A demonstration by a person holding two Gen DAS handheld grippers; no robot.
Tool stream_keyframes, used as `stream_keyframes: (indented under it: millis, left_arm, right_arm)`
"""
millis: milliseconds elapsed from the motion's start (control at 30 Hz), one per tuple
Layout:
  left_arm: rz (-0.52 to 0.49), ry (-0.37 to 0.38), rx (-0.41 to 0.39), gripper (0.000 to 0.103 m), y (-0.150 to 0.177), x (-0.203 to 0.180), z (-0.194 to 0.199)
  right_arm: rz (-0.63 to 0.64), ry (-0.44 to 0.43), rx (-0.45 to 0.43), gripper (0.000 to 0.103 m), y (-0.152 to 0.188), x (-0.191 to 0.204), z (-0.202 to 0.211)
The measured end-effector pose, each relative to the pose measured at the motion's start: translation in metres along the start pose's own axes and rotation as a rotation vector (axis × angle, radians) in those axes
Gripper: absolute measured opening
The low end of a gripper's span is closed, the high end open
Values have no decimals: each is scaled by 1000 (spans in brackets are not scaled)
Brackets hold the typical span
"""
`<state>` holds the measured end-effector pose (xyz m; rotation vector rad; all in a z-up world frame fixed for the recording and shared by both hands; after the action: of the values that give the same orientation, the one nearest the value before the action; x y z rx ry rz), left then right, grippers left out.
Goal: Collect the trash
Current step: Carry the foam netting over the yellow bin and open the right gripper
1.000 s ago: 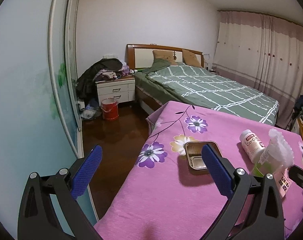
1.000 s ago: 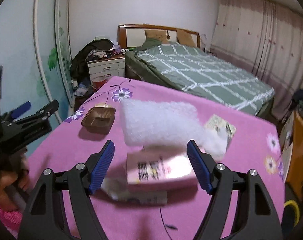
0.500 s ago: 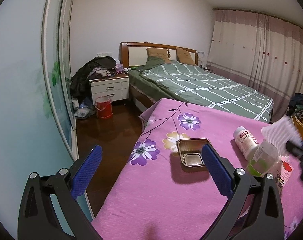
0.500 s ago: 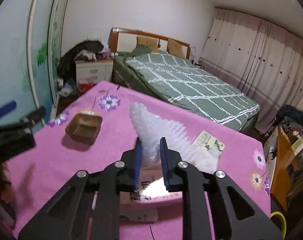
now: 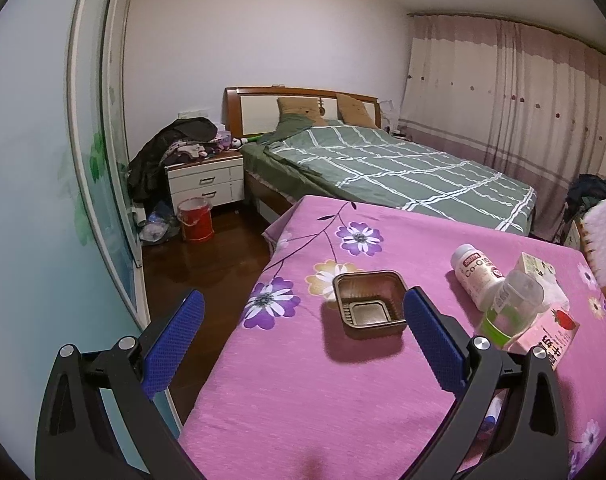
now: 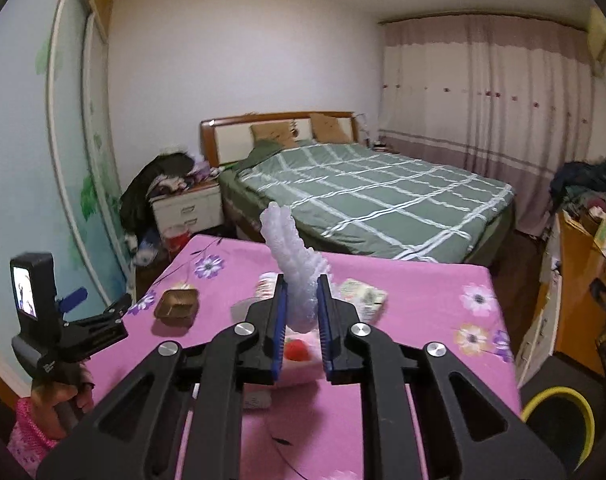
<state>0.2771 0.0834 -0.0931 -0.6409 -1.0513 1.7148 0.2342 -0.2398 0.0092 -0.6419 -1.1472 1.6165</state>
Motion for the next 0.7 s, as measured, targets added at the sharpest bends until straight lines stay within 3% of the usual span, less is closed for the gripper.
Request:
stream_keyframes:
  millis: [233, 367, 600, 700]
  left_arm:
    - [-31, 29, -12, 98, 1, -9, 7]
    - [-47, 49, -13, 98, 2, -14, 10]
    - [-72, 71, -9, 98, 3, -20, 10]
    - [-83, 86, -6, 98, 4, -23, 10]
  right_arm:
    - [-134, 206, -29, 14, 23, -77, 62]
    - [-232, 379, 16, 14, 57, -137, 92]
    - [-343, 577, 128, 18, 113, -221, 108]
    - [-367, 612, 162, 33, 129, -243, 105]
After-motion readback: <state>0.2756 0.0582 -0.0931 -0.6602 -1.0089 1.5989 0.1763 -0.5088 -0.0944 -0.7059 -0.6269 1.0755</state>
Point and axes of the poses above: each gripper's, at about its wrist camera, not at the fingertips, and z roughly against the way its jaws point, x to its left, y to its underside, the point moved 2 cm from there along -z, roughly the way its jaws point, and after that the axes turned 10 degrees about -y, right-handed, at the moved point
